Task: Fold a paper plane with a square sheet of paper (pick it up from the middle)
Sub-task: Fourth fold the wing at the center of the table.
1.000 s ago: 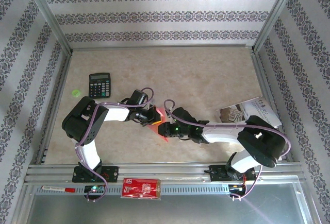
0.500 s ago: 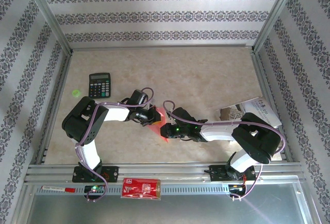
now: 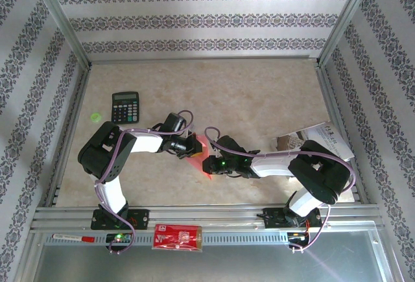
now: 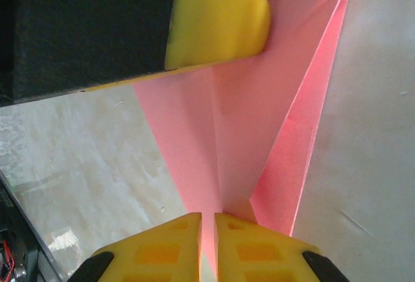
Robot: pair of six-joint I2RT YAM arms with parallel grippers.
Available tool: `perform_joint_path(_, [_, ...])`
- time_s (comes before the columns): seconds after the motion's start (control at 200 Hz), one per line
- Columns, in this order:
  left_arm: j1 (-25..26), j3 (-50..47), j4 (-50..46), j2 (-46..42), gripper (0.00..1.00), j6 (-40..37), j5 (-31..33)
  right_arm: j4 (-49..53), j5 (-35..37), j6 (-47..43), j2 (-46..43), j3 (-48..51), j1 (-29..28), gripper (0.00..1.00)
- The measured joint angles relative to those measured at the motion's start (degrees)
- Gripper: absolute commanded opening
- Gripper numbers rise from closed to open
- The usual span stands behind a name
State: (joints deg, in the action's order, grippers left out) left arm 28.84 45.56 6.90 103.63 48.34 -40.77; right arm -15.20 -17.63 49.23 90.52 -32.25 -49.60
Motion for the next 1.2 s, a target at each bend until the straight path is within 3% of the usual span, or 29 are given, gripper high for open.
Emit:
perform_joint_path(0.605, [0.02,0.48,-0.20,0.20,0.12,-0.15,-0.20,-2.16,-0.02,0.33,-0.15,2.43,-0.04,0.14])
perform_joint_path(0.939, [0.02,0.50,-0.13,0.28,0.12,-0.17,-0.20,-2.19,-2.40,1.01,-5.42,2.73,1.49,0.17])
perform_joint_path(1.199, [0.02,0.50,-0.15,0.28,0.12,-0.17,-0.22,-1.77,-2.86,1.14,-2.80,-1.03,1.46,0.16])
